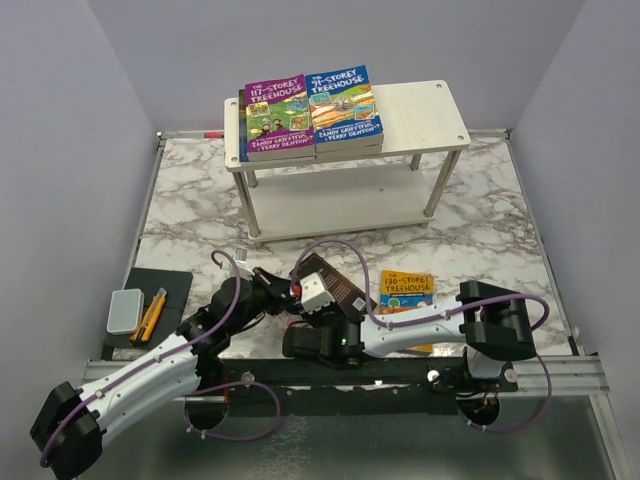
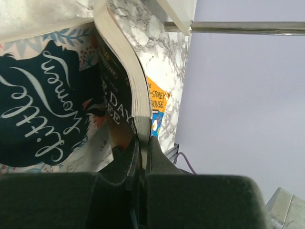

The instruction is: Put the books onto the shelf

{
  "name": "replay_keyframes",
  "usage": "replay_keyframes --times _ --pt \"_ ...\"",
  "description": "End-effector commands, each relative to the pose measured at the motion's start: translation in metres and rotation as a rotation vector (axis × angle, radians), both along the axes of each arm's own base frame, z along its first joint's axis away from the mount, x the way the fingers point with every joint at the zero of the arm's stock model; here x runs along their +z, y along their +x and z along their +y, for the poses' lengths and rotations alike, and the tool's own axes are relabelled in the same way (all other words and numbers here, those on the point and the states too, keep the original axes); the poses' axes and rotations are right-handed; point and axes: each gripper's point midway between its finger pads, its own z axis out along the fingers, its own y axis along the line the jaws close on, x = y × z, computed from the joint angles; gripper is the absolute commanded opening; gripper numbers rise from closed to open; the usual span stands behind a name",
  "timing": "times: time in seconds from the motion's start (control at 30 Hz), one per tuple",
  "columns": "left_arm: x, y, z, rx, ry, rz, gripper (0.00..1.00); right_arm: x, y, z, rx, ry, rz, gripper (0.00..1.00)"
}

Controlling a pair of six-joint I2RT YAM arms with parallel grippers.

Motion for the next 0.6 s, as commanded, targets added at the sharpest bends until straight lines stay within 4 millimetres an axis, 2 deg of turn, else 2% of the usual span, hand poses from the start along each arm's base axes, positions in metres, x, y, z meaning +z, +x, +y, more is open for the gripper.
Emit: replay_keyframes --times 0.0,0.13,0.27,0.3,0.43,0.57 --pt "0.029 0.001 -0.008 -0.025 -0.061 -0.047 0.00 0.012 0.004 -0.026 -0.100 -0.003 -0.072 0.03" --pt "0.029 0.001 -0.009 -0.023 -0.068 -0.043 0.01 0.024 0.004 -0.034 -0.119 0.014 -0.094 0.01" --pt "0.046 0.002 -0.014 -0.052 -0.077 -0.102 0.45 0.043 0.004 -0.053 -0.156 0.024 -0.118 0.01" --pt "0.049 0.002 -0.014 -0.057 -0.073 -0.119 0.51 0.049 0.004 -0.059 -0.167 0.030 -0.125 0.01" --pt "0.063 0.002 -0.012 -0.052 -0.086 -0.175 0.74 0.074 0.001 -0.083 -0.191 0.086 -0.136 0.01" --pt "0.076 0.001 -0.009 -0.057 -0.088 -0.238 0.80 0.095 -0.005 -0.091 -0.164 0.230 -0.075 0.01"
